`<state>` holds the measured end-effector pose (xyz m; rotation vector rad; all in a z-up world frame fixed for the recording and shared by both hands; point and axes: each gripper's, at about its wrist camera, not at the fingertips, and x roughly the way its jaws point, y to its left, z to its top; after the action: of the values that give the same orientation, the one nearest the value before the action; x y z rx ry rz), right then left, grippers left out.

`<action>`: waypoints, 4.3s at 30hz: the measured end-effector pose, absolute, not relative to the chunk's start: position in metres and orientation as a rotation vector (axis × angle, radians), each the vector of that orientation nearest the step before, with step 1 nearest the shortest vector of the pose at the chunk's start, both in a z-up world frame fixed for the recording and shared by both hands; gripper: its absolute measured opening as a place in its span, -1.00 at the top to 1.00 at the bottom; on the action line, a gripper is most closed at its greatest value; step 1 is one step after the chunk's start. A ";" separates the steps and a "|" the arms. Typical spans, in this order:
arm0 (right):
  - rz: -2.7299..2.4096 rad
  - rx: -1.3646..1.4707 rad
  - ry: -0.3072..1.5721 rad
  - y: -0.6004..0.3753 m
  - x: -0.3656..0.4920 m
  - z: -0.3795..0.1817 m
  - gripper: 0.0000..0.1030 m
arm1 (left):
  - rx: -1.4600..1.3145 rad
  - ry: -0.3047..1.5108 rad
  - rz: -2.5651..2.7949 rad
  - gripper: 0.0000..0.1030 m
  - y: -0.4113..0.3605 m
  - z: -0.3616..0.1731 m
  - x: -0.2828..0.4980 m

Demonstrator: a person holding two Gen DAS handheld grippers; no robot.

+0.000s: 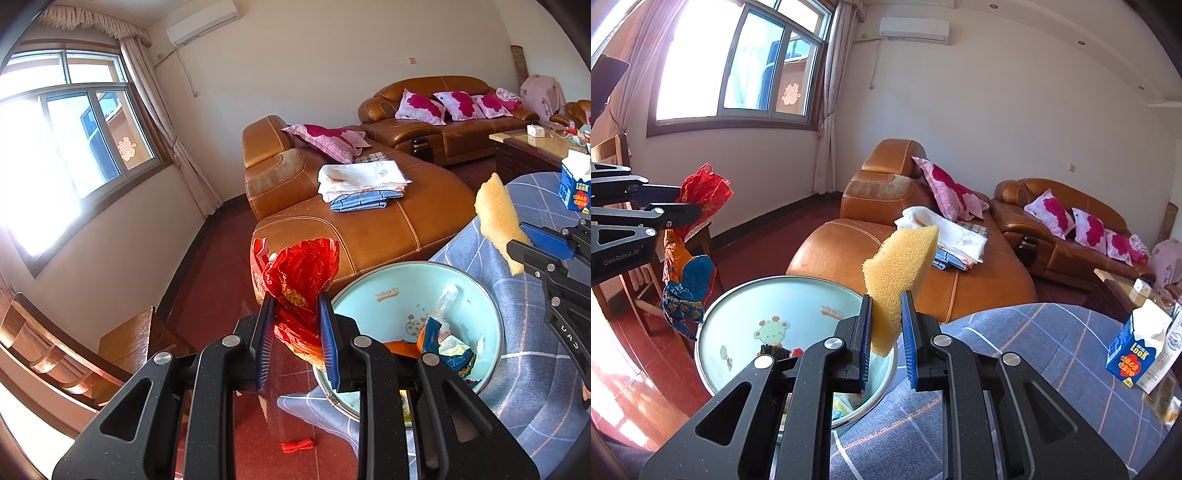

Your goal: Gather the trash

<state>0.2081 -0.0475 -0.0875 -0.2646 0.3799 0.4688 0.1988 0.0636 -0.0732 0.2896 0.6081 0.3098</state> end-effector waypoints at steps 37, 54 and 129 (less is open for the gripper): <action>0.514 -0.282 0.380 -0.044 0.212 -0.093 0.69 | 0.290 0.633 0.300 0.54 0.070 -0.074 0.198; 0.529 -0.291 0.391 -0.042 0.215 -0.092 0.68 | 0.282 0.641 0.259 0.53 0.070 -0.077 0.201; 0.317 -0.118 0.269 -0.086 0.200 -0.080 0.00 | 0.192 0.498 0.267 -0.88 0.067 -0.067 0.184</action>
<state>0.1999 -0.0864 -0.0801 -0.1184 0.2689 0.3167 0.1844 0.0674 -0.0667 0.1920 0.4984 0.2669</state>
